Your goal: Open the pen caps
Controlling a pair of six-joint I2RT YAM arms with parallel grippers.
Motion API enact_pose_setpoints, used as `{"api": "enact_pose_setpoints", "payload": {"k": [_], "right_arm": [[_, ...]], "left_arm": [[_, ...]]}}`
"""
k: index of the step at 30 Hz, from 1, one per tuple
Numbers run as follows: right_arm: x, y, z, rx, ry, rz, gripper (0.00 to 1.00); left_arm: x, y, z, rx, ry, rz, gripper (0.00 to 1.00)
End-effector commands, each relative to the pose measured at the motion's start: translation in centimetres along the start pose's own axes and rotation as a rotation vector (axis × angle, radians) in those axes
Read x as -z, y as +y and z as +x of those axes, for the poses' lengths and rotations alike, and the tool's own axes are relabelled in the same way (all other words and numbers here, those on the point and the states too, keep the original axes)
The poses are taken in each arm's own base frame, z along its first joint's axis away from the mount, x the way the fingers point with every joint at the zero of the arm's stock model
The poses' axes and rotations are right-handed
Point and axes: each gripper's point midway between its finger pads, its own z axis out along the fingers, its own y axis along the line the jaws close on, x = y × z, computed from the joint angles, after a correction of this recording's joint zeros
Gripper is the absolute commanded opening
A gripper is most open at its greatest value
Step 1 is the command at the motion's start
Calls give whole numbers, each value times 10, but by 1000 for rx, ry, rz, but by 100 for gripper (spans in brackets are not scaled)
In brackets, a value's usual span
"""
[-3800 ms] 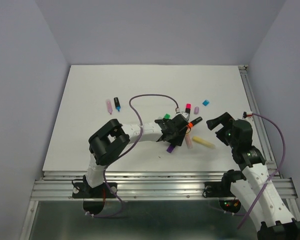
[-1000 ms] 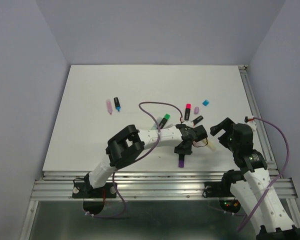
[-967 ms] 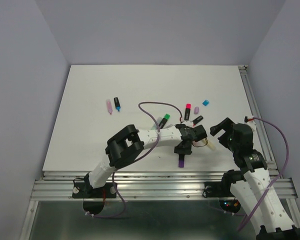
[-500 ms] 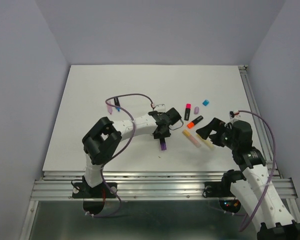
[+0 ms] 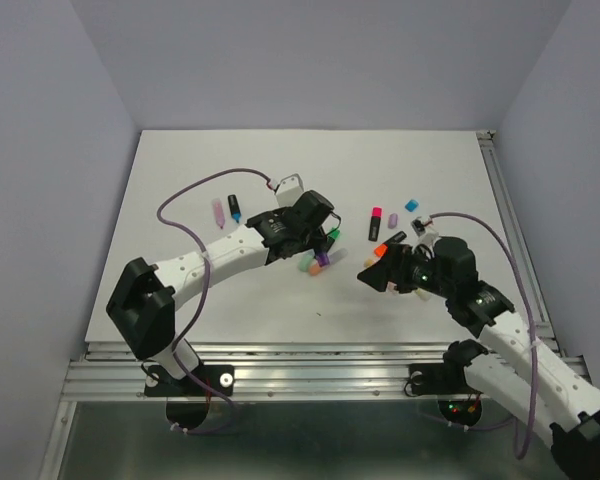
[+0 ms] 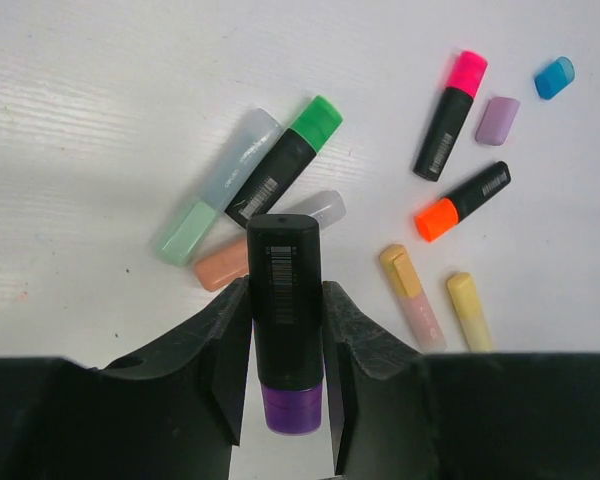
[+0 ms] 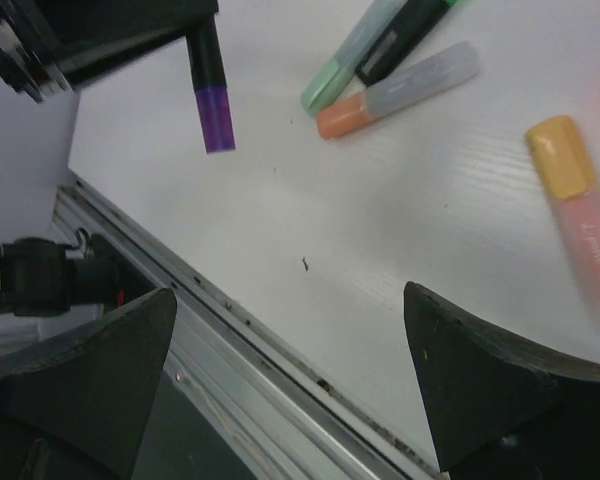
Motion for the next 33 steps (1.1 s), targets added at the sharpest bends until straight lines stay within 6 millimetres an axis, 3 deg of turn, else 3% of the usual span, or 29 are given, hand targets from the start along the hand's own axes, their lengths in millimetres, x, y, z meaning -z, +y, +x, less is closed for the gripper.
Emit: {"api": "enact_pose_setpoints", "payload": {"k": [1, 4, 8, 13, 19, 24, 25, 29, 33], "right_arm": [[-29, 49, -27, 148, -91, 12, 100], [-51, 79, -20, 201, -46, -35, 100], [-78, 89, -18, 227, -19, -37, 100], [-107, 108, -12, 254, -6, -78, 100], [-126, 126, -5, 263, 18, -115, 100], [-135, 129, 8, 252, 53, -143, 99], [-136, 129, 9, 250, 56, -143, 97], [-141, 129, 16, 233, 74, -152, 68], [-140, 131, 21, 219, 76, -186, 59]], "left_arm": [[20, 7, -23, 68, -72, 28, 0], [23, 25, -24, 80, -83, -3, 0], [25, 49, -21, 115, -69, -17, 0], [36, 53, -19, 161, -64, 51, 0], [42, 48, -17, 185, -55, 105, 0], [41, 48, -14, 191, -43, 107, 0], [40, 48, -13, 192, -41, 106, 0], [43, 46, -15, 197, -44, 121, 0], [46, 42, -19, 195, -51, 140, 0]]}}
